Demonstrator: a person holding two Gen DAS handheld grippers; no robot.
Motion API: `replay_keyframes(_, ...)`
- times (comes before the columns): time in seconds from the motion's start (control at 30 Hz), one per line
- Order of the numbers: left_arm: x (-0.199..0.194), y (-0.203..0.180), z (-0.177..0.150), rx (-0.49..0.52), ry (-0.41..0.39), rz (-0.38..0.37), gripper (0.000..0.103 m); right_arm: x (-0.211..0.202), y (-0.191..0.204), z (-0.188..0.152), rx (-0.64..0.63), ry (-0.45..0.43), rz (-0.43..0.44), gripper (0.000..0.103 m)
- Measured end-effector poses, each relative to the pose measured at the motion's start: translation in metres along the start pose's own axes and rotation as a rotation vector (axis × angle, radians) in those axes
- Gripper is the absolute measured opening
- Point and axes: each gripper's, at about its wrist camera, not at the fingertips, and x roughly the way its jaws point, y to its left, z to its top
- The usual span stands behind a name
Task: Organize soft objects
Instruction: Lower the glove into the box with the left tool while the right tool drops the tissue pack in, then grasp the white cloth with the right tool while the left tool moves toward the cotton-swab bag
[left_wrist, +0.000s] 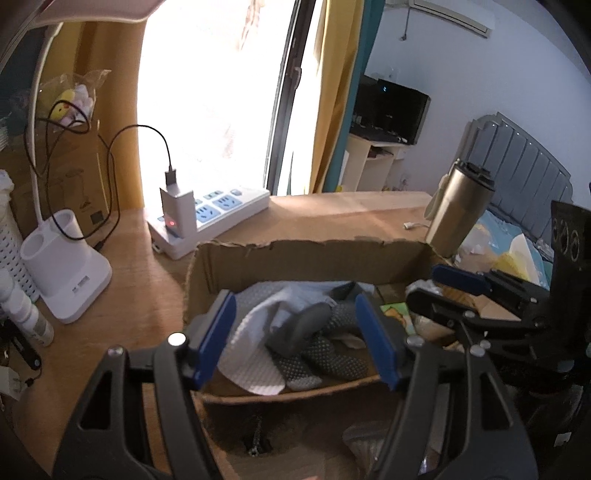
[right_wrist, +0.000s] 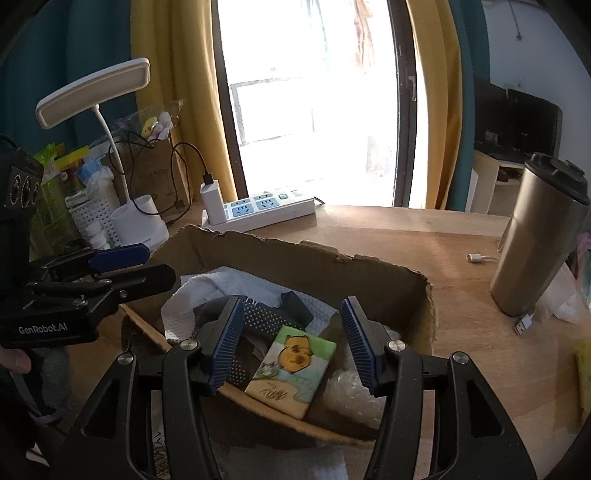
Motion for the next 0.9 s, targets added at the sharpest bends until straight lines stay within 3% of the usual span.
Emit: replay_keyframes(0.9, -0.071, -0.022, -0.023, 0.025, -0.074, -0.007, 0.069, -0.076, 0.025, -0.016, -0.016, -0.080, -0.030, 0.060)
